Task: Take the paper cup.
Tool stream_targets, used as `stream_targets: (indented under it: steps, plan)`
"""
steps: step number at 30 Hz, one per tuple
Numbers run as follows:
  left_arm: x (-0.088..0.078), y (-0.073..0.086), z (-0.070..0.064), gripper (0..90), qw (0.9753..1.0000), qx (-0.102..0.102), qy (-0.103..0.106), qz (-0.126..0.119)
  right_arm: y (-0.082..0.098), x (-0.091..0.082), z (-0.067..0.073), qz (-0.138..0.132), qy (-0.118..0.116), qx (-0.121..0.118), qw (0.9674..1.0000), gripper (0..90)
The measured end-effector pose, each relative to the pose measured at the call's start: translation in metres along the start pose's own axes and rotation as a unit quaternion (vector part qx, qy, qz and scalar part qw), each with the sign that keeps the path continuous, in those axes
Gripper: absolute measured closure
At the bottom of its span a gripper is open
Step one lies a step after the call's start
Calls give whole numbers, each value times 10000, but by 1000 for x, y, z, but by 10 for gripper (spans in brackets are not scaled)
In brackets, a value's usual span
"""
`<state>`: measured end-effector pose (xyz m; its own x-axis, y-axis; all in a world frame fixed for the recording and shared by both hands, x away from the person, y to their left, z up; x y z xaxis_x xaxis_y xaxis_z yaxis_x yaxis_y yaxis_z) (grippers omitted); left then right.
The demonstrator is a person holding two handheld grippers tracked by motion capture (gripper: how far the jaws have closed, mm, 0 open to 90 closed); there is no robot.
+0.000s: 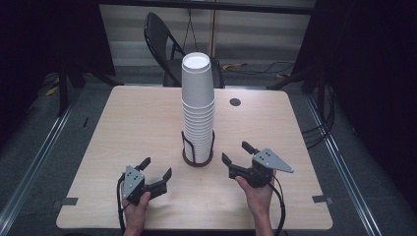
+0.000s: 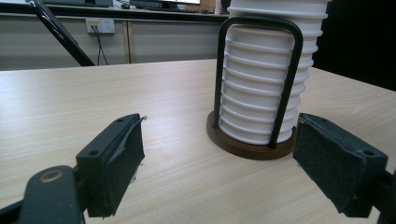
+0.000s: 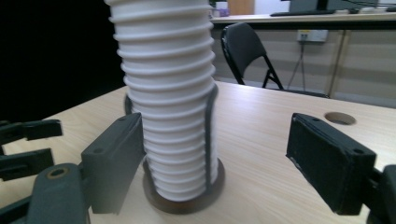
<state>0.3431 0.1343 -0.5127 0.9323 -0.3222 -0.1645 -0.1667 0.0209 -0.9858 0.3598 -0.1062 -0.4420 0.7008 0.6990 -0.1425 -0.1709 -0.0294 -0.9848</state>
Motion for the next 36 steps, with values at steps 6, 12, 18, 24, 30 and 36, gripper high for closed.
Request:
stream_targets:
  steps: [6, 12, 18, 24, 30, 36]
  plan:
    - [0, 0, 0, 162, 10000, 10, -1, 7, -15, 6, 8, -52, -208, -62, 9998, 196]
    - [0, 1, -2, 162, 10000, 47, 1, 23, -32, 11, 11, -100, -325, -142, 9993, 186]
    - [0, 0, -2, 162, 10000, 37, 3, 20, -47, 14, 17, -123, -506, -196, 9985, 163]
    - [0, 0, -1, 162, 10000, 71, 0, 16, -60, 16, 21, -189, -658, -181, 9975, 147]
    - [0, 0, -1, 163, 10000, 43, 22, 11, -83, 22, 27, -265, -819, -311, 9958, 136]
    - [0, 0, -2, 164, 10000, 14, 41, 24, -100, 28, 26, -336, -869, -350, 9950, 136]
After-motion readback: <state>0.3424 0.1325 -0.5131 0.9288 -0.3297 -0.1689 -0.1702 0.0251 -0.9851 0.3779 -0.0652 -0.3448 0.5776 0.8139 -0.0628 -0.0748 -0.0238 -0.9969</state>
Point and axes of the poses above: each handheld gripper's, and its own axes: x roughly forward along the jaws, y roughly out of its underside, z roughly to its left, the point moved 10 cm from there along x, roughly forward along the jaws, and after that the axes turned 10 degrees about -y, right-handed, at the moved point
